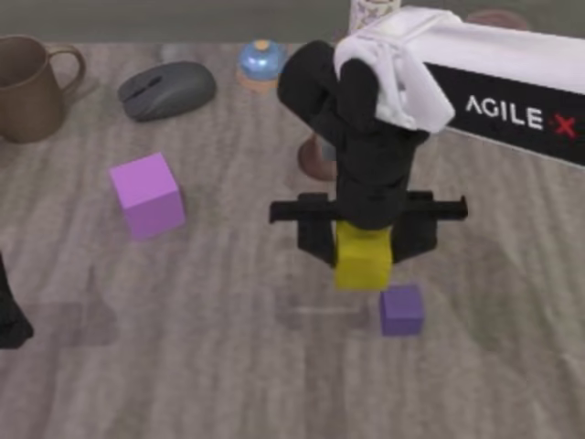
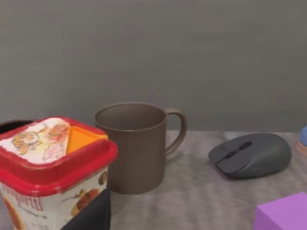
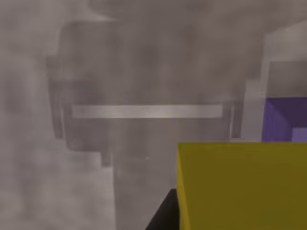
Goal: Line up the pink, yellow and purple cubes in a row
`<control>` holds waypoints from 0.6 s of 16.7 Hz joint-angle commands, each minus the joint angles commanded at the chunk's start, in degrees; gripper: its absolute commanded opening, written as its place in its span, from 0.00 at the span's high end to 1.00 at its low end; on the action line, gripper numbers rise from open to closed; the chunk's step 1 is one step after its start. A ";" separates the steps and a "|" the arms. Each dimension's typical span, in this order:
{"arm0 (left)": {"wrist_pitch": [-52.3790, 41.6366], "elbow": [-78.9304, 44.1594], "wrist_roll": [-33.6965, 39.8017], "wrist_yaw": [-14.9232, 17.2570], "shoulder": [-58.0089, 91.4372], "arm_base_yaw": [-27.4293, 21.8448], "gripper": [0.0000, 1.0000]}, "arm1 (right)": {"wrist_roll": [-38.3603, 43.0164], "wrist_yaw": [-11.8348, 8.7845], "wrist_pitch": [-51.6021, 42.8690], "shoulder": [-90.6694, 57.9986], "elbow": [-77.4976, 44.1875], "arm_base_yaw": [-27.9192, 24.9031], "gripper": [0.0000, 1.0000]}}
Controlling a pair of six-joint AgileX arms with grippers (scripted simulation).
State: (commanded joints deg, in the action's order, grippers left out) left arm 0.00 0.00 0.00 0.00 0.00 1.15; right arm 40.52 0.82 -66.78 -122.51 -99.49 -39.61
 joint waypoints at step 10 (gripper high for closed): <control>0.00 0.00 0.00 0.00 0.00 0.00 0.00 | 3.55 0.02 2.41 0.27 2.27 -3.67 1.00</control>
State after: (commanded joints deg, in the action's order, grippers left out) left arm 0.00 0.00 0.00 0.00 0.00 1.15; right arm 44.06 0.85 -64.37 -122.24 -97.22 -43.29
